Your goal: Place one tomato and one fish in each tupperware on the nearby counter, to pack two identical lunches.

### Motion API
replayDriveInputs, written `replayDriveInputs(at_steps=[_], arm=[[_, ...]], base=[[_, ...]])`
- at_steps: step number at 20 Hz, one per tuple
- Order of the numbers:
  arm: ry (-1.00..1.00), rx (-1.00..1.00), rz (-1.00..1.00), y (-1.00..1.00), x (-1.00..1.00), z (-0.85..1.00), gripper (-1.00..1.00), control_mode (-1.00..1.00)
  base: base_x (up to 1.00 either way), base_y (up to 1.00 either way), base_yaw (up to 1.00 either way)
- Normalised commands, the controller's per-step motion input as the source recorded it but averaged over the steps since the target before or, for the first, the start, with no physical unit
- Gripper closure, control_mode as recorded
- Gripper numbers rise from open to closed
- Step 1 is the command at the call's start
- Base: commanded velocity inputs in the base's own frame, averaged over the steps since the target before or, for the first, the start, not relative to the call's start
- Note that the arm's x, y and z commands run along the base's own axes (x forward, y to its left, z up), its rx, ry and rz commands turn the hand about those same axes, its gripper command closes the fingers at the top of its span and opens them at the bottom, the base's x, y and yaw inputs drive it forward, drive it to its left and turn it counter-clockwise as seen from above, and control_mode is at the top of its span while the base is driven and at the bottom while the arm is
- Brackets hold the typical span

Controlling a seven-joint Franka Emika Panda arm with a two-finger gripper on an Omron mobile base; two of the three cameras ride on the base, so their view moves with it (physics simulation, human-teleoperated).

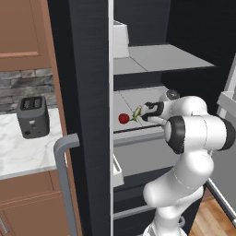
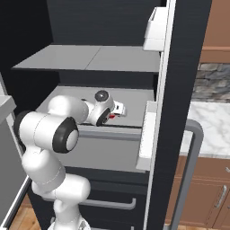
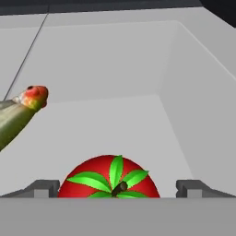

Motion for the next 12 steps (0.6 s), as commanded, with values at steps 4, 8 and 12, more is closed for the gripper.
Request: replayDriveInputs(at_steps=[4,8,12], arm=[[0.0,0.0,0.0,0.0,0.0,-0.45,1.0,-1.0],[0.01,0.0,0.0,0.0,-0.04,-0.6,1.0,-1.0],[0.02,0.0,0.0,0.0,-0.14,-0.63,1.0,-1.0]], base=[[0.0,0.0,0.0],[0.0,0.0,0.0],[0.0,0.0,0.0]])
